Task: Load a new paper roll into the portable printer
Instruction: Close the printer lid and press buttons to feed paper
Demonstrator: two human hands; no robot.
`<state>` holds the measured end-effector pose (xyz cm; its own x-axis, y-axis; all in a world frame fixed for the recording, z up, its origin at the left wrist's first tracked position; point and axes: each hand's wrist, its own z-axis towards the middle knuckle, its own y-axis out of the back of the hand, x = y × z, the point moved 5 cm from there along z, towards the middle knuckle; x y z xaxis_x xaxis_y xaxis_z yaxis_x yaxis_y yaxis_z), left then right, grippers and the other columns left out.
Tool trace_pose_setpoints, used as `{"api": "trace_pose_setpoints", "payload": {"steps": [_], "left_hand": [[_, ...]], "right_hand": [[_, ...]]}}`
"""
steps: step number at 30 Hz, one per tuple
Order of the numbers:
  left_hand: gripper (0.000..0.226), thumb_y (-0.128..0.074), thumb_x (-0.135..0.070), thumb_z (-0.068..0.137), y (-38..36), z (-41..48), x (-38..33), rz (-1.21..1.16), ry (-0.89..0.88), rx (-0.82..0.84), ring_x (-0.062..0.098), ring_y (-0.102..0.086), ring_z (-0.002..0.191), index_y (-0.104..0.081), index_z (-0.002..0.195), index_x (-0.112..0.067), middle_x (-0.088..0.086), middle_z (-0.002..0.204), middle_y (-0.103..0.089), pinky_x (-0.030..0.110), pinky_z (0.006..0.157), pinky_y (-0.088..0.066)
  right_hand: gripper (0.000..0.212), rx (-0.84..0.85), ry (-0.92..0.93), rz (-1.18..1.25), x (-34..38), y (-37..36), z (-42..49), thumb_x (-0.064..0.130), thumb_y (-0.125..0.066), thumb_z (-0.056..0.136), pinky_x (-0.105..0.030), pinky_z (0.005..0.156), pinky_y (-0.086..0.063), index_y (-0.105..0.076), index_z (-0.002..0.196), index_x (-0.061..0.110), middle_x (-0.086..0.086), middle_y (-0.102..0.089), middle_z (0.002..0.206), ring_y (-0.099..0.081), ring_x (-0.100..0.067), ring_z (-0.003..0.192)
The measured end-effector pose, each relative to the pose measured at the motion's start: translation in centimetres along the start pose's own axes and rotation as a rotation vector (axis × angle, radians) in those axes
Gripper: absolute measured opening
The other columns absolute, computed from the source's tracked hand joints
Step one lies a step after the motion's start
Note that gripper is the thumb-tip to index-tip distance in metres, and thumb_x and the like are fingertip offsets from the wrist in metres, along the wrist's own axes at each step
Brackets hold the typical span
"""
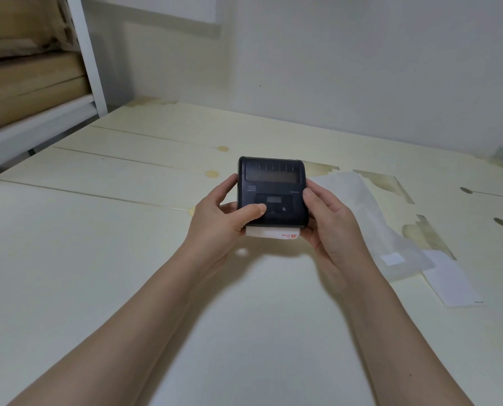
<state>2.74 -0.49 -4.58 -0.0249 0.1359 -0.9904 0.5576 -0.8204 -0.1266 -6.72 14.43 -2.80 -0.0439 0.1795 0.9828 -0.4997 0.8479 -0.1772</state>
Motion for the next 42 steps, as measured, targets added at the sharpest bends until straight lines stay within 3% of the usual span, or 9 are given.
{"api": "trace_pose_setpoints", "payload": {"steps": [32, 38, 42], "left_hand": [[0.086, -0.080, -0.021, 0.066, 0.03, 0.22, 0.16, -0.066, -0.014, 0.006, 0.032, -0.068, 0.108, -0.044, 0.141, -0.040, 0.017, 0.112, -0.073, 0.056, 0.099, -0.050], [0.070, -0.074, -0.017, 0.079, -0.15, 0.36, -0.03, -0.123, -0.049, 0.057, 0.030, -0.068, 0.110, -0.048, 0.141, -0.031, 0.006, 0.111, -0.076, 0.053, 0.102, -0.048], [0.052, -0.060, -0.013, 0.094, -0.22, 0.50, -0.20, -0.203, -0.057, 0.083, 0.025, -0.069, 0.110, -0.046, 0.144, -0.025, 0.002, 0.115, -0.074, 0.040, 0.096, -0.054]], "right_hand": [[0.034, 0.021, 0.000, -0.028, 0.16, -0.23, -0.12, 0.017, -0.051, 0.099, -0.031, 0.088, -0.057, -0.060, 0.132, 0.020, -0.003, -0.072, 0.120, -0.069, -0.020, 0.109], [0.036, 0.028, -0.002, -0.010, 0.17, -0.28, -0.17, 0.016, -0.052, 0.099, -0.037, 0.097, -0.053, -0.058, 0.134, 0.019, -0.004, -0.072, 0.121, -0.068, -0.021, 0.112], [0.044, 0.057, -0.007, 0.014, 0.02, -0.53, -0.24, 0.010, -0.056, 0.096, -0.041, 0.101, -0.051, -0.051, 0.139, 0.018, -0.006, -0.073, 0.118, -0.068, -0.022, 0.110]]}}
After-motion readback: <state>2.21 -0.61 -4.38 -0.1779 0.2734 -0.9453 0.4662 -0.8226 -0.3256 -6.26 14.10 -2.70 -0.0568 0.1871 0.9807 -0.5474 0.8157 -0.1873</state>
